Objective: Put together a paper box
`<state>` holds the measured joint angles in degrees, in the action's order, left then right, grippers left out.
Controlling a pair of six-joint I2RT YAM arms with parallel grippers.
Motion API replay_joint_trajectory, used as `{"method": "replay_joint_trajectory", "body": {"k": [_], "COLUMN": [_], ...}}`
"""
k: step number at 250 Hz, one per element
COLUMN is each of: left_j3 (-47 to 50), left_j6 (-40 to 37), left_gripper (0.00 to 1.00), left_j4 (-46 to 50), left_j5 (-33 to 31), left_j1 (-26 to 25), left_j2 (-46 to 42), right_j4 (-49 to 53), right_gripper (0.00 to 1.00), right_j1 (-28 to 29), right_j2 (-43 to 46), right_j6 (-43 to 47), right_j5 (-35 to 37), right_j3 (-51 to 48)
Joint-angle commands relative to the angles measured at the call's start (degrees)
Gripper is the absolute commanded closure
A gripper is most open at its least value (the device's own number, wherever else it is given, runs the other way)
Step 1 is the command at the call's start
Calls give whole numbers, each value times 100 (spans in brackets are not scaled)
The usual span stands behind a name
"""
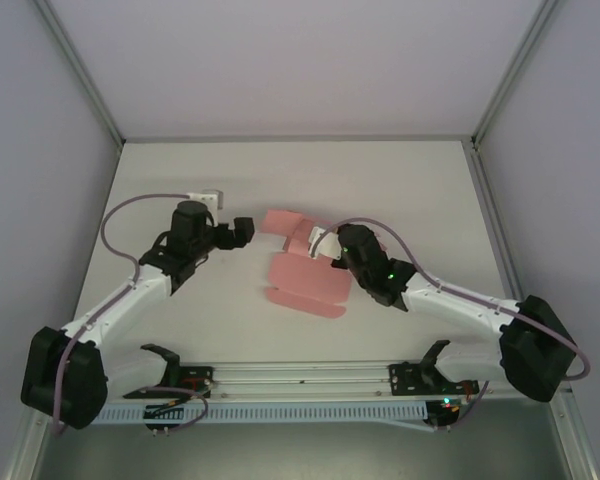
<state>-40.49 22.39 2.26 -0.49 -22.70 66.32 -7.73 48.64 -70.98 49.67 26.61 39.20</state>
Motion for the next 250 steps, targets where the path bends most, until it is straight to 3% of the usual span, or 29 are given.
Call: {"method": "replay_joint_trajectory", "body": {"k": [1, 63, 119, 169, 250], "left_j3": [-146, -335, -586, -860, -1127], "left_j6": [359, 202, 45, -327, -724], "left_gripper": [0, 0, 0, 0, 3], "left_j4": [81, -253, -914, -1310, -1002], "left_j5": [-41, 113, 1155, 2152, 2239], "left_j1": [343, 804, 991, 871, 177], "left_j2": [207, 852, 1778, 2525, 3221], "right_j4": [-537, -1367, -2537, -2839, -2737], "right_gripper": [100, 100, 100, 100, 100], "right_j1": [177, 422, 457, 462, 458], "right_j2": [-259, -843, -1310, -1256, -1099], "right_j6": [701, 1195, 1538, 1323, 1113], "right_j5": [506, 1046, 1322, 1237, 1200], "right_j3": [-98, -296, -694, -787, -854]}}
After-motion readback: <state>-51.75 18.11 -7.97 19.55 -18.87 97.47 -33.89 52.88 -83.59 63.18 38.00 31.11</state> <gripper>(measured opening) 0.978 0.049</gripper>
